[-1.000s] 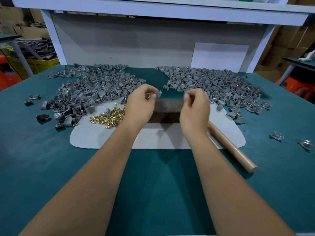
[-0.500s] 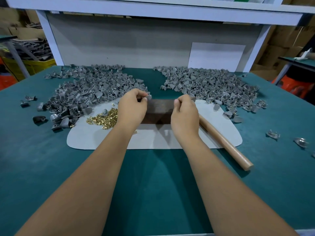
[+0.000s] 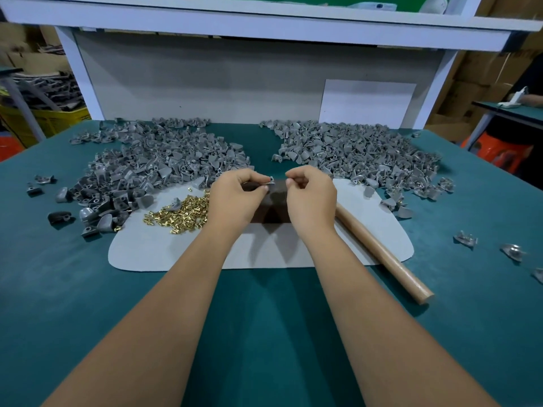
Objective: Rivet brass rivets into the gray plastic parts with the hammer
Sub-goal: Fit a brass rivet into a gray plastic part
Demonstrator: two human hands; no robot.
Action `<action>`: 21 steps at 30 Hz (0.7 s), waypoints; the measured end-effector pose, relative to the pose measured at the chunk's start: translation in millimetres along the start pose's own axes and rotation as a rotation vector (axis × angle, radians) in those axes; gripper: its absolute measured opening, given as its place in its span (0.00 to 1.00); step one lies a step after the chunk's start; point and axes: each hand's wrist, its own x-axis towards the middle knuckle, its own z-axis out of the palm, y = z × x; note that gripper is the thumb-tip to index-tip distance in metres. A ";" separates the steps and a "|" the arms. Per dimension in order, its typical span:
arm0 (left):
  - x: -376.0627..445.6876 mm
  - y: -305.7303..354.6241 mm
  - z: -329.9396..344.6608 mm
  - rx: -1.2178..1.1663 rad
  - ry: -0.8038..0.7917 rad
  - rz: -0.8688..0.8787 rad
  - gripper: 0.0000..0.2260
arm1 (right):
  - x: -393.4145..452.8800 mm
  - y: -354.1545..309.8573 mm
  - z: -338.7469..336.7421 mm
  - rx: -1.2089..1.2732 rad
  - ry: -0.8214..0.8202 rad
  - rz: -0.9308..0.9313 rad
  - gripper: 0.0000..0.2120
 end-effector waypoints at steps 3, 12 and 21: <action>0.4 0.8 -0.3 -0.016 -0.017 0.011 0.15 | 10.4 -7.6 1.6 0.048 -0.049 0.003 0.09; 0.7 -2.5 -8.4 -0.084 -0.035 0.014 0.12 | 6.9 3.8 -0.1 0.116 -0.032 -0.006 0.09; 6.2 -0.6 -11.9 -0.078 -0.018 -0.102 0.16 | 2.1 6.9 -1.3 0.033 -0.041 -0.077 0.10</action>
